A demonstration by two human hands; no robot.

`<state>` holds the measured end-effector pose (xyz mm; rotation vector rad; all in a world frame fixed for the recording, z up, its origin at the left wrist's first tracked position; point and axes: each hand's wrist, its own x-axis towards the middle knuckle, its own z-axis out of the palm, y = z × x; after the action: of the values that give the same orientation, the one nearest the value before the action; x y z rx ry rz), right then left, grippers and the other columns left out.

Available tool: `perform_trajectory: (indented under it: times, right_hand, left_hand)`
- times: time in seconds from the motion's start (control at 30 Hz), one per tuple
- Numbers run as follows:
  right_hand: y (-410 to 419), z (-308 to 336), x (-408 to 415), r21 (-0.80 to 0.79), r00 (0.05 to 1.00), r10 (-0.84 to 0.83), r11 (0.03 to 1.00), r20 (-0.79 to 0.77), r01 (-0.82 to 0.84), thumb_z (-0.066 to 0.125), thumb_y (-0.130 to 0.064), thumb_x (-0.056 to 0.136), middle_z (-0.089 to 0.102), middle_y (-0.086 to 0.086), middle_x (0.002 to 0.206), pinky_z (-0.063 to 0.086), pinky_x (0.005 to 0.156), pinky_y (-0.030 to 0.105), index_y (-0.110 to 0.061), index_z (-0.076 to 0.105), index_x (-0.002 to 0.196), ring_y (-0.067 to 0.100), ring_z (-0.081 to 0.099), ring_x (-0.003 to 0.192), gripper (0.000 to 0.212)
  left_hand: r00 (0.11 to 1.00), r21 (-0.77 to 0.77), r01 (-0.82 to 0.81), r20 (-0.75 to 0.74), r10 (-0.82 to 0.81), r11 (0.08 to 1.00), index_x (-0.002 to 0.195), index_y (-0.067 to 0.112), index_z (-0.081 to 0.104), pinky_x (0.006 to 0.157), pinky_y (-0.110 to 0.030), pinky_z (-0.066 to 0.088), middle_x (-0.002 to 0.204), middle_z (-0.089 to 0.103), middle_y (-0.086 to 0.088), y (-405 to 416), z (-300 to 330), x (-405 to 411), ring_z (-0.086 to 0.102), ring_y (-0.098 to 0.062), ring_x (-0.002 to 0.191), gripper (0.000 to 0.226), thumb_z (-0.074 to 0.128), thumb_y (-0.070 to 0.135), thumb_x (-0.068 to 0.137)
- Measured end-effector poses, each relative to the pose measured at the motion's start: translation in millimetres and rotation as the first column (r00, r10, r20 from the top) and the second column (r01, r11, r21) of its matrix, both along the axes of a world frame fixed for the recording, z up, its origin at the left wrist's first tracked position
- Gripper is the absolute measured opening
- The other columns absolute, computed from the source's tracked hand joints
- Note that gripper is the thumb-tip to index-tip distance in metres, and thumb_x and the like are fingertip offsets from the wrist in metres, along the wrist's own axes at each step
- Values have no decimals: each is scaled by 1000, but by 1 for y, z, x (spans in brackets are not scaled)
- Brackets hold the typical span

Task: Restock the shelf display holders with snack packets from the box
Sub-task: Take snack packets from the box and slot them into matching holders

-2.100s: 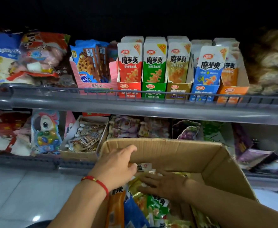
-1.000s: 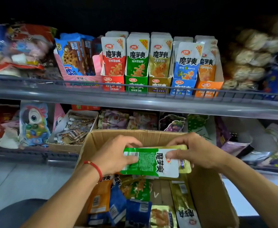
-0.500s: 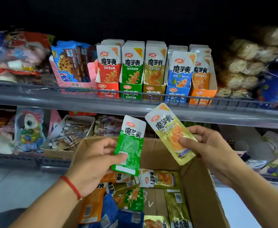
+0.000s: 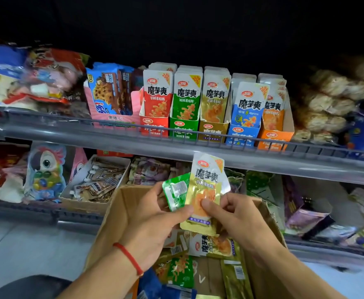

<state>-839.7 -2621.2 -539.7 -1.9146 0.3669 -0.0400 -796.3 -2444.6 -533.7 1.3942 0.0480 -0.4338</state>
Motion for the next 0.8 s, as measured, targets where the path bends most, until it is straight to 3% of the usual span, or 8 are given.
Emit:
perform_trajectory:
  times: [0.07, 0.13, 0.2, 0.3, 0.47, 0.53, 0.67, 0.8]
  right_hand:
    - [2, 1, 1, -107, 999, 26, 994, -34, -29, 73, -53, 82, 75, 7, 73, 61, 56, 38, -6, 62, 80, 20, 71, 60, 49]
    - [1, 4, 2, -339, 999, 8, 941, -33, -19, 68, -68, 77, 74, -2, 74, 61, 58, 32, -19, 63, 84, 10, 69, 62, 50]
    - [-3, 11, 4, -508, 986, -77, 849, 150, 144, 68, -70, 75, 67, -11, 83, 57, 61, 27, -28, 56, 97, 1, 65, 71, 49]
    - [-15, 26, 17, -480, 917, -70, 835, 392, 268, 77, -47, 84, 60, -13, 95, 52, 62, 27, -29, 51, 113, 4, 63, 74, 42]
    - [-20, 39, 38, -308, 958, -5, 946, 288, 97, 77, -26, 89, 73, 0, 83, 62, 66, 49, -26, 64, 108, 16, 73, 71, 23]
    - [-27, 49, 45, -277, 955, -10, 956, 295, 96, 75, -22, 91, 75, 2, 87, 62, 62, 48, -22, 65, 108, 18, 73, 70, 20]
    - [-51, 101, 65, -383, 894, -24, 898, 448, 216, 71, -19, 94, 74, -5, 89, 55, 55, 20, -17, 65, 111, 3, 70, 64, 18]
    - [-67, 159, 96, -482, 798, -3, 796, 603, 368, 71, -24, 96, 74, -4, 94, 61, 66, 36, -22, 66, 110, 13, 73, 74, 15]
  left_hand:
    - [998, 62, -27, 50, 23, 998, 115, 19, 65, 81, -41, 62, 97, 79, -1, 3, 2, 1, 76, -20, 92, 50, 76, -11, 76]
    - [992, 101, -53, 124, 40, 993, 113, 20, 64, 69, -25, 61, 90, 79, 9, 6, 5, 2, 76, -7, 83, 48, 77, -10, 78]
    - [980, 150, -83, 192, 54, 985, 103, 27, 62, 60, -15, 56, 85, 77, 17, 10, 8, 3, 73, 3, 74, 45, 78, -7, 79]
    - [972, 185, -112, 223, 69, 976, 105, 26, 63, 70, -27, 62, 93, 78, 10, 16, 8, 9, 75, -3, 80, 46, 81, -5, 77]
    - [972, 172, -113, 222, 73, 979, 106, 24, 68, 79, -34, 60, 92, 78, 11, 24, 11, 15, 75, -6, 85, 36, 80, 1, 81]
    - [966, 176, -152, 236, 108, 973, 105, 26, 69, 79, -38, 61, 91, 78, 10, 29, 12, 18, 76, -10, 80, 28, 76, 6, 87]
    - [943, 176, -250, 269, 198, 952, 95, 31, 65, 78, -41, 63, 90, 73, 6, 37, 18, 30, 76, -17, 70, 24, 73, 9, 90]
    - [950, 174, -233, 249, 186, 957, 99, 22, 70, 69, -34, 63, 87, 78, 0, 39, 17, 38, 76, -13, 70, 16, 72, 9, 91]
